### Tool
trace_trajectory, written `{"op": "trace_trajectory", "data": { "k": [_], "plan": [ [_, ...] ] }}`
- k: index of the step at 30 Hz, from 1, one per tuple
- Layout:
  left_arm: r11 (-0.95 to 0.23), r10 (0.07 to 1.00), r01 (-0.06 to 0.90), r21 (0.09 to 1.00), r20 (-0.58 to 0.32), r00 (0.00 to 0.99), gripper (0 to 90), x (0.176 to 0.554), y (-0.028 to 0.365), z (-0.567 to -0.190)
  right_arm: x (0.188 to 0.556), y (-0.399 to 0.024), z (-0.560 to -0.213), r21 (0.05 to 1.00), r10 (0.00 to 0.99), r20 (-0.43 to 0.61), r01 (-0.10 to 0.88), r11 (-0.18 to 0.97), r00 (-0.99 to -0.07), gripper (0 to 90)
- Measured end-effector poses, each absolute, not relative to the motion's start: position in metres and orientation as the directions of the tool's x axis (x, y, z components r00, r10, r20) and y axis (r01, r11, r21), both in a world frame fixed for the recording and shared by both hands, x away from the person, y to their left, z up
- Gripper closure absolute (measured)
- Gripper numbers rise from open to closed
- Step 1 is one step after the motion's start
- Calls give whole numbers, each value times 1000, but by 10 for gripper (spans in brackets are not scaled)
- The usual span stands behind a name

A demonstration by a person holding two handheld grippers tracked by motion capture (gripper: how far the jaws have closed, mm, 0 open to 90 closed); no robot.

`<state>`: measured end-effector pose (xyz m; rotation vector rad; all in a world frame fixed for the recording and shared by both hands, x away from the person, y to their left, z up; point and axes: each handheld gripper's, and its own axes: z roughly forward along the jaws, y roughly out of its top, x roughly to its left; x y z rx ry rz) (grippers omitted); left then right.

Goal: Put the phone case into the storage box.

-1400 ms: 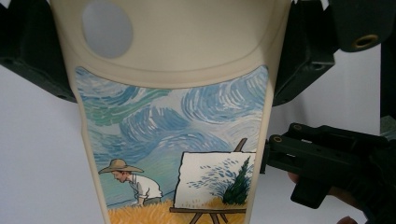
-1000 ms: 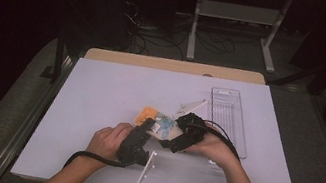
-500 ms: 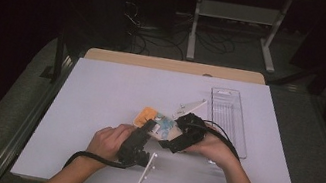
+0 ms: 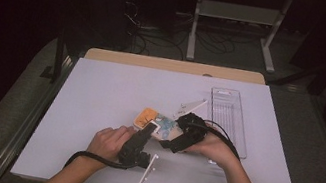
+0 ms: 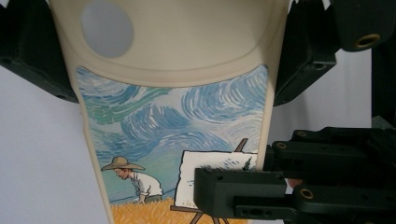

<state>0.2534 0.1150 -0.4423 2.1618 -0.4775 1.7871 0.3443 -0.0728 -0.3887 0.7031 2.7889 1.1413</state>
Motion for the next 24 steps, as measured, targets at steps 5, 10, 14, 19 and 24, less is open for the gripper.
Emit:
{"op": "trace_trajectory", "data": {
  "k": [5,10,14,19,24],
  "plan": [
    [-900,-72,-436,5,984,162,786,252,115,-441,345,-74,-388,672,422,143,400,623,-895,86],
    [-901,-75,-434,1,984,159,789,251,115,-441,344,-74,-388,682,418,129,386,621,-899,79],
    [-901,-76,-433,1,984,160,791,251,116,-440,344,-73,-388,691,417,118,376,618,-901,76],
    [-903,-78,-430,-1,984,162,793,251,116,-439,345,-74,-387,696,419,115,374,613,-901,56],
    [-908,-74,-420,1,984,162,792,253,118,-438,345,-76,-386,704,426,121,381,600,-896,42]
  ]
}}
